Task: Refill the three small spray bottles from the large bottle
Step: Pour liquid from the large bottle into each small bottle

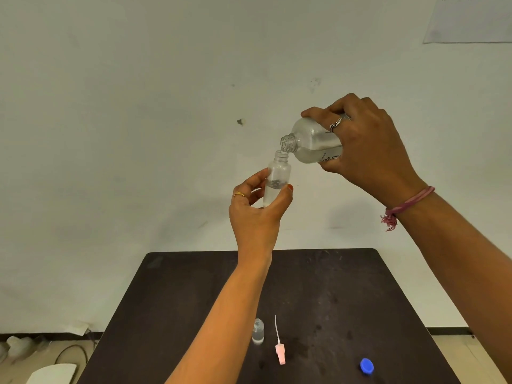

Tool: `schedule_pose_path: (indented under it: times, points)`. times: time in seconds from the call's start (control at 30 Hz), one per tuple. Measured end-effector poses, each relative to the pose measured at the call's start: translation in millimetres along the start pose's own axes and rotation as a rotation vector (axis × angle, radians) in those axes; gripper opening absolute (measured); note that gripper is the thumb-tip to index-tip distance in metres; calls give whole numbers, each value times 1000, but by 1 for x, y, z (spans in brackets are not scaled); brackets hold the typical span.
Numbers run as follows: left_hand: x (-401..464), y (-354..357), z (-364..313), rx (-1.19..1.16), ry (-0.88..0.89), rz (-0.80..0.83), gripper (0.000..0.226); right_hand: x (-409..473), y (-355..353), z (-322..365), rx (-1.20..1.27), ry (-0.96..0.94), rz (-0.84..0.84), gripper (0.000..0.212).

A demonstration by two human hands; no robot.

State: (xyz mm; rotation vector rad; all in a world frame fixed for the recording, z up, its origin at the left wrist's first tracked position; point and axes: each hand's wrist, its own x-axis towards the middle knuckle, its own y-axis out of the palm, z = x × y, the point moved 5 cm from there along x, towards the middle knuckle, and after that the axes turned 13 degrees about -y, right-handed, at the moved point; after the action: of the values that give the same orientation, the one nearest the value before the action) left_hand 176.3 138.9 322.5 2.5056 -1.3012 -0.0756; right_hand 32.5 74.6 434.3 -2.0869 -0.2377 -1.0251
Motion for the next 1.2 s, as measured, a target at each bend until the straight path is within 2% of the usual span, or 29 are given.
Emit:
schedule_pose_path:
  times: [1.2]
  points:
    - [9,0,5,-6,-17,13,42,3,8,-1,-16,-1,15,71]
